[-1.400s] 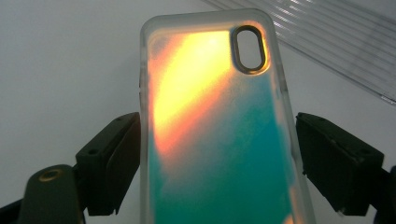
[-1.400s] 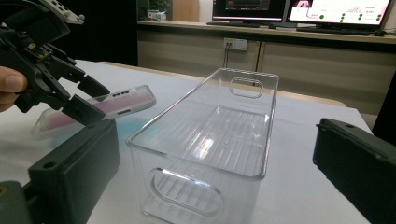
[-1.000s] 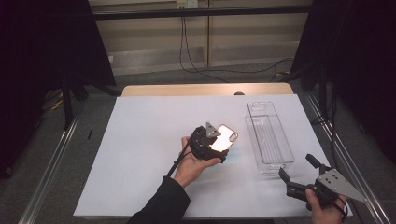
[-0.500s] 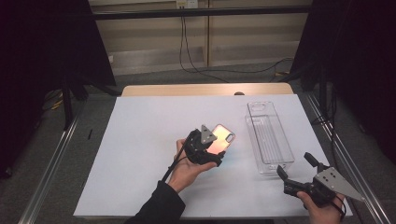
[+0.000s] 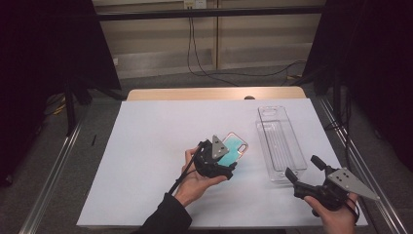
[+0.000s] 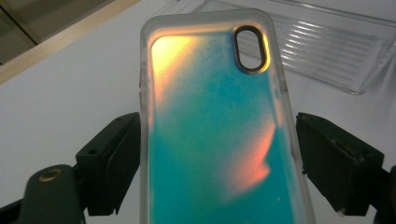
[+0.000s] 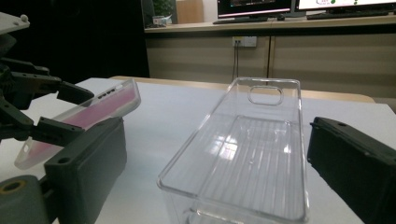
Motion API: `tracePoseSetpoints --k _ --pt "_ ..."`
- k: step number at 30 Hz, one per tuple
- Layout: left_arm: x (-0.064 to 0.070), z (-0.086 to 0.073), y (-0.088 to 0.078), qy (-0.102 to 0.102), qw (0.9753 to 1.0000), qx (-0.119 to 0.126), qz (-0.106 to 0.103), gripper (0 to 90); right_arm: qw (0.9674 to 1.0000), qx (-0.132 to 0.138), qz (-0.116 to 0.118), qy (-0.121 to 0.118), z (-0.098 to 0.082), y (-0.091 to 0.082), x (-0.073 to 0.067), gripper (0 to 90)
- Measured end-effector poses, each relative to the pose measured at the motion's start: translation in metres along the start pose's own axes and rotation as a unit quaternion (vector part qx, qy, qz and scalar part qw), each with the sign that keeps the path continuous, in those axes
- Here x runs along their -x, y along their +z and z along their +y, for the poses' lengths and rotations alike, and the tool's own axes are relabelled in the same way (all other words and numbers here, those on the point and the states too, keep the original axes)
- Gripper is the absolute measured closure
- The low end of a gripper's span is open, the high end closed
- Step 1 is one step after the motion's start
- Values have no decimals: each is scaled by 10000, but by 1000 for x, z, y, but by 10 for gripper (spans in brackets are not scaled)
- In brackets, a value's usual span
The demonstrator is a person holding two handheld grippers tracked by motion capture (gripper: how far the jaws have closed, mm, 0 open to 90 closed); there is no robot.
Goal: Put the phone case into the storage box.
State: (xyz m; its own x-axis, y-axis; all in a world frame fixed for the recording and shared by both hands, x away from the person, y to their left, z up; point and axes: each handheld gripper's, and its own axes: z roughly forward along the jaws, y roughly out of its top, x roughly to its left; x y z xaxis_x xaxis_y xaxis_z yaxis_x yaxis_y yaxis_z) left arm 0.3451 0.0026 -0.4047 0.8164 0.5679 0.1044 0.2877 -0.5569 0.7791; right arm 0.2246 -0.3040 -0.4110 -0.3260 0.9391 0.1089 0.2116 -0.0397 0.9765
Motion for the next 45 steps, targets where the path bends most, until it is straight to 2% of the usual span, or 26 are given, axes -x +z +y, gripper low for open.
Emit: tracePoseSetpoints --k 5,8,11,14,16,19,22,23,26,29,32,33,36,38,42,45 --pt "1 -1 -4 16 10000 40 32 169 9998 107 158 -13 6 6 -7 76" --pt "3 -4 -6 4 10000 47 62 168 9997 43 257 -18 9 11 -12 76" --pt "3 -7 -8 36 10000 23 47 168 9993 -59 349 98 12 18 -16 78" --pt "3 -9 -10 4 10000 42 57 168 9982 -285 502 181 16 25 -21 103" --pt "3 -10 -11 -25 9999 60 101 168 9965 -542 576 251 20 30 -24 103" --pt "2 -11 -12 -49 9999 62 132 168 9936 -745 747 408 22 38 -27 112" --pt "2 -12 -12 -71 9998 82 145 168 9920 -838 842 419 23 43 -30 115" --pt "2 -12 -13 -79 9998 82 136 168 9899 -937 937 509 23 47 -31 122" --pt "3 -12 -13 -44 9999 53 124 168 9856 -1142 1105 585 26 54 -33 126" --pt "4 -12 -12 -46 9999 56 132 168 9809 -1442 1143 638 28 62 -34 124" --pt "5 -12 -12 5 9999 20 124 169 9724 -1783 1236 860 29 71 -34 125" --pt "5 -12 -11 -2 9999 33 120 168 9715 -1818 1244 870 29 73 -34 127" --pt "6 -12 -11 36 9999 25 117 168 9657 -2044 1241 1011 32 81 -34 144" --pt "7 -12 -10 39 9999 14 110 168 9618 -2176 1304 1034 34 87 -34 192" --pt "8 -12 -10 68 9999 -4 136 168 9593 -2256 1358 1017 37 95 -35 251" --pt "8 -12 -9 69 9999 -12 134 168 9537 -2445 1405 1041 39 105 -37 313"
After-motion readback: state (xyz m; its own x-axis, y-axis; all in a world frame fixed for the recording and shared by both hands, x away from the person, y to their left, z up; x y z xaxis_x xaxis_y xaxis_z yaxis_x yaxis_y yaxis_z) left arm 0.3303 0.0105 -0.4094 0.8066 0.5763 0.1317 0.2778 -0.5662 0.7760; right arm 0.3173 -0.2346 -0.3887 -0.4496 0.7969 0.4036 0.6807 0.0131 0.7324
